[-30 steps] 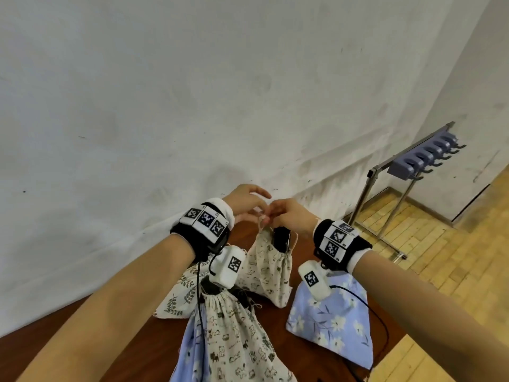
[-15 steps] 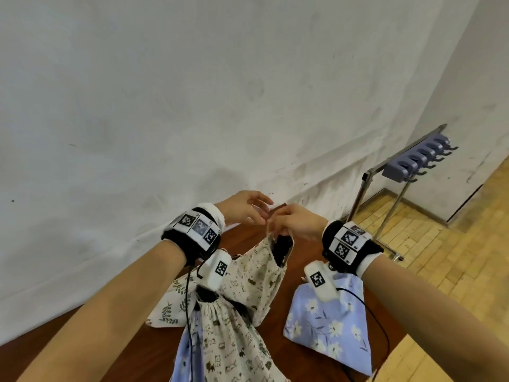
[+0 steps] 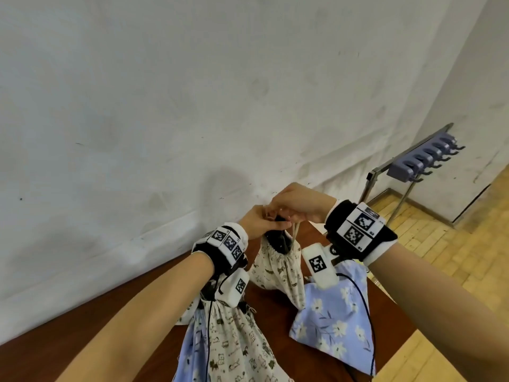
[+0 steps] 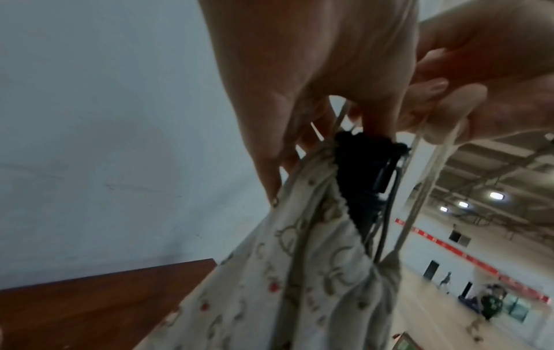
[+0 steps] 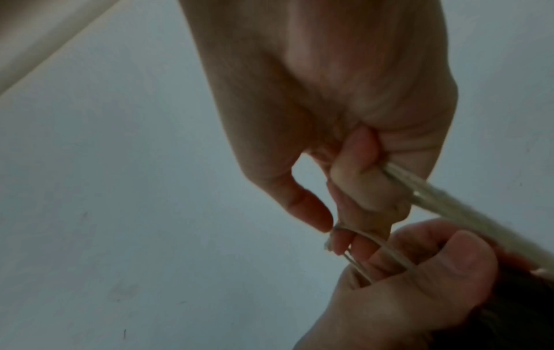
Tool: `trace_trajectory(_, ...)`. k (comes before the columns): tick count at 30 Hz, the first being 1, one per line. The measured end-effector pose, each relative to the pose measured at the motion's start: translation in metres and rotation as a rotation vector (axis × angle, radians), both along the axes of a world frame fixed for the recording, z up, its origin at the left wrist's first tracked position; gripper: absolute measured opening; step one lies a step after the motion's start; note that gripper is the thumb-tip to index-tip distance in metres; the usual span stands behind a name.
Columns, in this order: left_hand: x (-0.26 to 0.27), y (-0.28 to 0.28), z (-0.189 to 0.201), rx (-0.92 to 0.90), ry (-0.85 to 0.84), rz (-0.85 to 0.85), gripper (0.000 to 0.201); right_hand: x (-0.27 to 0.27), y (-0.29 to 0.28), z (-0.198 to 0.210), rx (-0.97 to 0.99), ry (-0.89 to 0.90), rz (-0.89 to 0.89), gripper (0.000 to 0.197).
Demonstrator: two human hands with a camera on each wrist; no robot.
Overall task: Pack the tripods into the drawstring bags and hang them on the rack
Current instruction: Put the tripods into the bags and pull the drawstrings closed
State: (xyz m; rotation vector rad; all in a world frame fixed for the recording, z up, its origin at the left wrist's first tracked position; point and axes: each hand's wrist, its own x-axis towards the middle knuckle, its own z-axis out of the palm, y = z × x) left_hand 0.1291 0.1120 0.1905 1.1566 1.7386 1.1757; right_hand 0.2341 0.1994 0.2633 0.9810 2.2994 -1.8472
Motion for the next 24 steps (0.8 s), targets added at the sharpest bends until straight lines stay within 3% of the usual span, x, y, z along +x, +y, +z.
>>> trace_trajectory(2, 0.004, 0.001, 0.003, -0.025, 0.002, -0.013, 0.009, -0.001, 0.005, 0.005, -0.02, -0.021, -0.051, 0.014)
trace_trajectory(6, 0.009, 0.002, 0.008, -0.077, 0.252, -0.129, 0.002, 0.001, 0.007, 0.009, -0.115, -0.122, -0.043, 0.018)
trace_trajectory(10, 0.003, -0.002, 0.004, -0.072, 0.319, -0.131, 0.016, 0.002, 0.004, 0.013, -0.433, -0.101, -0.045, 0.014)
trace_trajectory(13, 0.001, -0.006, -0.003, -0.077, 0.222, -0.131, 0.016, 0.0, 0.006, 0.015, -0.649, -0.09, -0.055, 0.027)
trace_trajectory(15, 0.0, -0.008, -0.012, -0.103, 0.184, -0.144, 0.02, -0.001, 0.009, 0.011, -0.644, -0.102, -0.044, 0.045)
trace_trajectory(16, 0.001, -0.009, -0.015, -0.118, 0.202, -0.16, 0.02, -0.001, 0.009, 0.01, -0.618, -0.104, -0.037, 0.045)
trace_trajectory(19, 0.003, -0.008, -0.018, -0.08, 0.084, -0.109, 0.011, -0.001, 0.014, 0.009, -0.549, 0.014, -0.122, 0.009)
trace_trajectory(20, 0.002, -0.008, -0.016, -0.069, 0.037, -0.088, 0.013, -0.001, 0.018, 0.009, -0.559, 0.063, -0.171, 0.008)
trace_trajectory(22, -0.002, -0.007, -0.015, -0.104, -0.039, -0.091, 0.023, -0.002, 0.024, 0.011, -0.591, 0.114, -0.222, 0.012)
trace_trajectory(24, -0.005, -0.004, -0.014, -0.132, -0.097, -0.127, 0.05, -0.005, 0.025, 0.013, -0.594, 0.154, -0.23, 0.017)
